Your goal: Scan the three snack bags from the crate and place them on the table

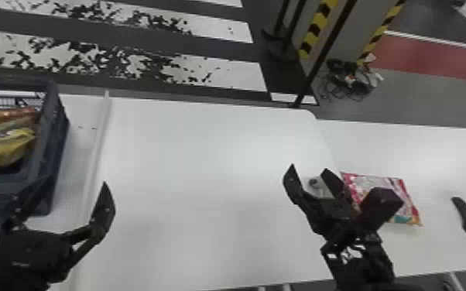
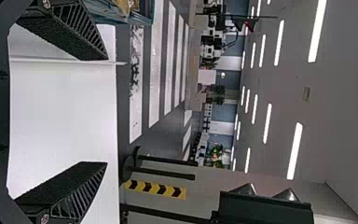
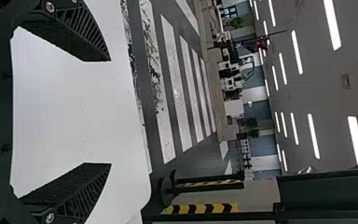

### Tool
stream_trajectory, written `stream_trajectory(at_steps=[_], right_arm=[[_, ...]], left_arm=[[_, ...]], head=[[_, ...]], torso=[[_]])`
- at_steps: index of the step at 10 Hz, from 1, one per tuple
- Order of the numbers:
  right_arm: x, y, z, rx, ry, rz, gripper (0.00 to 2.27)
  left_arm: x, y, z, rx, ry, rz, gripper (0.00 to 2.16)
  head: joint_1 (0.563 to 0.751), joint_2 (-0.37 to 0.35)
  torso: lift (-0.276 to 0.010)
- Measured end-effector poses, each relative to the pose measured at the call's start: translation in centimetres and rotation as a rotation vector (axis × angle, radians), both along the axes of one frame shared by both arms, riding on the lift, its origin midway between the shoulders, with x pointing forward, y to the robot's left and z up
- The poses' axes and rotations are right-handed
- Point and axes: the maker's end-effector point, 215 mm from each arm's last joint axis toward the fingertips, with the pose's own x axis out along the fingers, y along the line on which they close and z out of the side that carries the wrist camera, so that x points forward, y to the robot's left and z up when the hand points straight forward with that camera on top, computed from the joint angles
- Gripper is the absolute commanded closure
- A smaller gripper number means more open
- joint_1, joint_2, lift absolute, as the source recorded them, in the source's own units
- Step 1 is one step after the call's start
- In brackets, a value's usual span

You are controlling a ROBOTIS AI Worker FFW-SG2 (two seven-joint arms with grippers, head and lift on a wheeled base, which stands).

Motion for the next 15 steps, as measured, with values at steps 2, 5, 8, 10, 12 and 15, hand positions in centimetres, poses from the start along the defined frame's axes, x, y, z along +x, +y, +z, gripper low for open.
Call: stream_trajectory(at_steps=[2,5,8,10,12,15], right_arm=[[-1.4,1.8,-0.2,-0.041,-0.069,-0.023,0.09],[-3.5,4.9,0.0,-0.059,-0.164,-0.032,0.09],[-4.4,6.0,-0.9,-0.052,-0.164,-0.021,0.09],[-4.5,5.8,-1.2,-0.053,-0.158,-0.029,0.08],[-4.7,5.6,-1.8,-0.055,-0.146,-0.031,0.08],[-4.6,5.6,-2.0,-0.057,-0.14,-0.027,0.08]], left_arm=[[0.2,-0.3,-0.2,-0.006,0.0,0.0,0.07],[0.6,-0.9,-0.8,-0.013,0.006,-0.005,0.07],[0.9,-0.6,-0.5,-0.009,-0.002,-0.004,0.07],[1.1,0.3,1.5,0.015,-0.04,-0.012,0.07],[1.3,2.7,4.2,0.078,-0.066,-0.036,0.07],[2.1,8.5,5.8,0.203,-0.03,-0.059,0.07]], head=[[0.695,-0.199],[0.695,-0.166],[0.695,-0.146],[0.695,-0.139],[0.695,-0.105],[0.695,-0.027]], torso=[[-0.062],[-0.062],[-0.062],[-0.062],[-0.062],[-0.062]])
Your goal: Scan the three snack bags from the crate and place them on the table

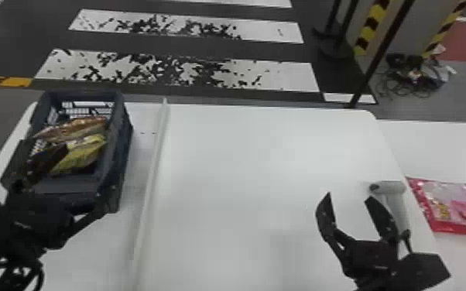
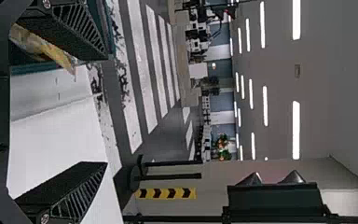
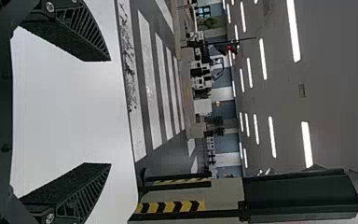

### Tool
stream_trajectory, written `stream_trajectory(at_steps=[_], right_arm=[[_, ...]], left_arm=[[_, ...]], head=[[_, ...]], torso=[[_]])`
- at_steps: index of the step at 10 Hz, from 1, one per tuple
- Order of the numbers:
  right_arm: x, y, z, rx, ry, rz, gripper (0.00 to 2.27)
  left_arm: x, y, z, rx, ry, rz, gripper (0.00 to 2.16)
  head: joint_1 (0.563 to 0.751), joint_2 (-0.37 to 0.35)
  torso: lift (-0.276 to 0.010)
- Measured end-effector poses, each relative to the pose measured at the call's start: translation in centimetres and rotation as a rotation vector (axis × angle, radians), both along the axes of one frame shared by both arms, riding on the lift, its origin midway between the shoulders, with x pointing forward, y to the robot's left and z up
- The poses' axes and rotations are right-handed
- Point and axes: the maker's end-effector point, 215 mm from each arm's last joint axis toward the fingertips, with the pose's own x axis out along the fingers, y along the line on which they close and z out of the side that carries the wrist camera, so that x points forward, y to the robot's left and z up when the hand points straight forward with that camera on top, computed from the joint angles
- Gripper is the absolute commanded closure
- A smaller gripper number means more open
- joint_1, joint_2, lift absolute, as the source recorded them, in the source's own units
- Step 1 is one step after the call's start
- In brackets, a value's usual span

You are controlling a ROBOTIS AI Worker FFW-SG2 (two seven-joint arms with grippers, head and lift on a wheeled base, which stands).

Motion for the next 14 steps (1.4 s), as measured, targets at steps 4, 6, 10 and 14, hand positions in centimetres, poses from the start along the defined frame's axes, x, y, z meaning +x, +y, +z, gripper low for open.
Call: stream_trajectory(at_steps=[4,6,10,14], right_arm=[[-0.1,-0.1,-0.3,-0.003,0.009,0.002,0.08],[-0.1,0.0,-0.2,-0.003,0.009,0.005,0.08],[0.1,0.8,0.1,-0.002,0.009,0.018,0.08],[0.4,1.8,0.1,-0.006,0.023,0.05,0.08]], left_arm=[[1.3,6.9,0.2,0.168,0.098,-0.022,0.07],[1.9,9.6,-0.1,0.246,0.147,-0.033,0.07],[2.4,13.0,-2.1,0.334,0.264,-0.12,0.07],[2.4,15.2,-4.5,0.433,0.353,-0.129,0.11]], head=[[0.695,0.071],[0.695,0.118],[0.695,0.177],[0.695,0.217]], torso=[[-0.062],[-0.062],[-0.062],[-0.062]])
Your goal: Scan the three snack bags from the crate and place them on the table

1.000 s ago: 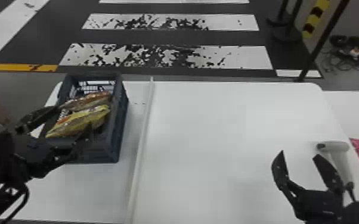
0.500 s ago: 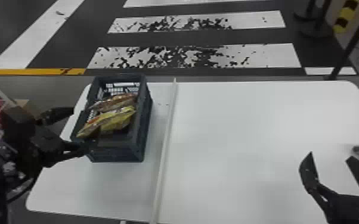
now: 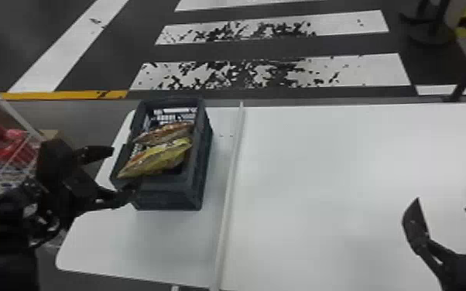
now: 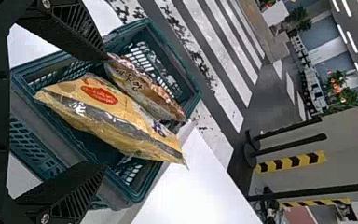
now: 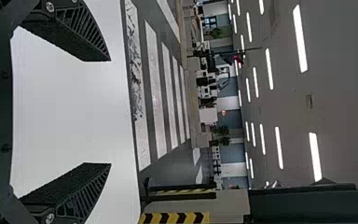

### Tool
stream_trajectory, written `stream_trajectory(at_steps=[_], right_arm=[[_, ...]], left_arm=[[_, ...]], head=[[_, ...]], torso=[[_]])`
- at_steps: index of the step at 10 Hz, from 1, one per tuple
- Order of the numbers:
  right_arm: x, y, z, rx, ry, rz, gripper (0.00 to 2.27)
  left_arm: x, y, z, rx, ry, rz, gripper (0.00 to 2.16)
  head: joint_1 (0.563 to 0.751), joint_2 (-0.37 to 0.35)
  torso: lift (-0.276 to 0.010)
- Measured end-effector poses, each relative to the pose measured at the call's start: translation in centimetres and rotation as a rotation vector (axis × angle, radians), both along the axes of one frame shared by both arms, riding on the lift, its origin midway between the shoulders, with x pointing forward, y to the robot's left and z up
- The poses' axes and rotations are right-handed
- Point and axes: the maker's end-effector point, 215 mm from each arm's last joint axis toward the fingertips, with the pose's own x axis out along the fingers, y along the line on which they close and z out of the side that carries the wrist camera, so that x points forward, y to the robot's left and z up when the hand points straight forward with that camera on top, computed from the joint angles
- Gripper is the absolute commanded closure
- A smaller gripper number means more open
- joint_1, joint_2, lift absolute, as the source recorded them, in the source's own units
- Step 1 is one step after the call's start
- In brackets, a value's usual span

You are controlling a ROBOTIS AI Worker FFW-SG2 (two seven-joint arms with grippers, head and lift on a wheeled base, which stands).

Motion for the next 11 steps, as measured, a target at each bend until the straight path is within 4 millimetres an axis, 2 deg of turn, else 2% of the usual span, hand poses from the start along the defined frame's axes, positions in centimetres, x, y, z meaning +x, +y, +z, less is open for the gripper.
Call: stream_trajectory(at_steps=[1,3,4,6,8,11], right_arm=[[0.1,0.1,0.0,-0.002,0.002,0.007,0.08],[0.1,0.1,0.0,-0.004,0.004,0.01,0.08],[0.2,0.0,0.1,-0.005,0.003,0.01,0.08],[0.2,-0.2,0.1,-0.006,0.003,0.01,0.08],[0.2,-0.2,0.1,-0.005,0.003,0.009,0.08],[0.5,-0.3,-0.3,-0.005,0.012,0.008,0.08]], left_arm=[[0.3,0.4,-0.6,0.005,0.01,0.008,0.15],[1.4,-0.3,-2.3,0.021,0.039,-0.003,0.26],[2.0,-0.9,-3.0,0.024,0.052,-0.012,0.51],[2.4,-2.1,-4.5,0.029,0.099,-0.05,1.27],[2.4,-2.5,-4.4,0.024,0.112,-0.064,1.34],[2.4,-1.3,-1.8,0.029,0.078,-0.037,1.44]], head=[[0.695,0.226],[0.695,0.219],[0.695,0.207],[0.695,0.186],[0.695,0.178],[0.695,0.191]], torso=[[-0.062],[-0.062],[-0.062],[-0.062],[-0.062],[-0.062]])
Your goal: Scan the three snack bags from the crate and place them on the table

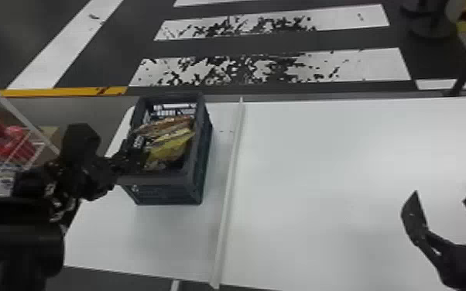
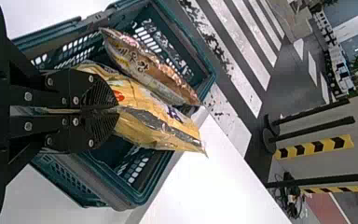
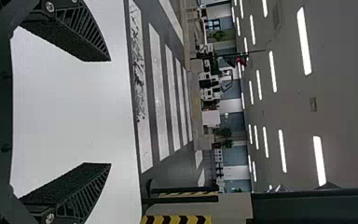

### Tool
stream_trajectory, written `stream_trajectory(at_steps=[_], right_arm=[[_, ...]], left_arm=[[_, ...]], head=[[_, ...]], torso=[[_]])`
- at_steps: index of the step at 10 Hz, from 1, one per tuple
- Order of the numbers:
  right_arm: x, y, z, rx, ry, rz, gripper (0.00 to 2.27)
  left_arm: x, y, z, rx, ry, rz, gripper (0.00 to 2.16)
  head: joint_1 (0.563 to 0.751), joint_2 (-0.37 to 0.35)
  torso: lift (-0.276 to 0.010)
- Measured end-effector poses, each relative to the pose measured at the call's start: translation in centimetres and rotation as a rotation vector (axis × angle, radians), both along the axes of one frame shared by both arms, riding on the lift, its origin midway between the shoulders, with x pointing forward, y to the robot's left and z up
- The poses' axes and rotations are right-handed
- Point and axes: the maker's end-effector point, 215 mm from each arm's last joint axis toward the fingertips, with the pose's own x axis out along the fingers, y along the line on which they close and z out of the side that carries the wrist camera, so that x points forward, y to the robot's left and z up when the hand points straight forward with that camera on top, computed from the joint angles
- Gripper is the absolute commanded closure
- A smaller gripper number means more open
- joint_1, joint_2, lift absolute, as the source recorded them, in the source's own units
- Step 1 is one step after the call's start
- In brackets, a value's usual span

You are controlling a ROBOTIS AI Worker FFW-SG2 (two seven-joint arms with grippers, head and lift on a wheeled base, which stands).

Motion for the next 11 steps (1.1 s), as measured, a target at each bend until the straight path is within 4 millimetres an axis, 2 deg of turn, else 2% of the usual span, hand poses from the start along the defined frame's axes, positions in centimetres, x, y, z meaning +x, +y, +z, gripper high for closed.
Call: stream_trajectory(at_steps=[1,2,4,6,9,11], right_arm=[[0.1,0.0,-0.2,0.001,0.003,-0.001,0.08],[0.2,-0.1,-0.4,0.001,0.006,-0.002,0.08],[0.4,-0.1,-0.6,0.002,0.009,-0.003,0.08],[0.5,-0.1,-0.6,0.002,0.008,-0.003,0.09],[0.5,0.0,-0.6,0.004,0.008,-0.003,0.09],[0.4,0.0,-0.7,0.007,0.009,-0.004,0.09]], left_arm=[[0.1,0.6,0.9,0.007,-0.017,0.01,1.83],[0.3,1.4,2.2,0.019,-0.048,0.032,2.14],[0.7,3.5,4.9,0.045,-0.13,0.112,2.14],[0.2,4.0,8.1,0.046,-0.212,0.147,2.14],[-1.8,2.9,15.1,-0.011,-0.344,0.165,2.14],[-3.6,1.0,18.9,-0.079,-0.391,0.147,2.14]], head=[[0.695,0.194],[0.695,0.202],[0.695,0.231],[0.695,0.24],[0.695,0.234],[0.695,0.22]], torso=[[-0.062],[-0.062],[-0.062],[-0.062],[-0.062],[-0.062]])
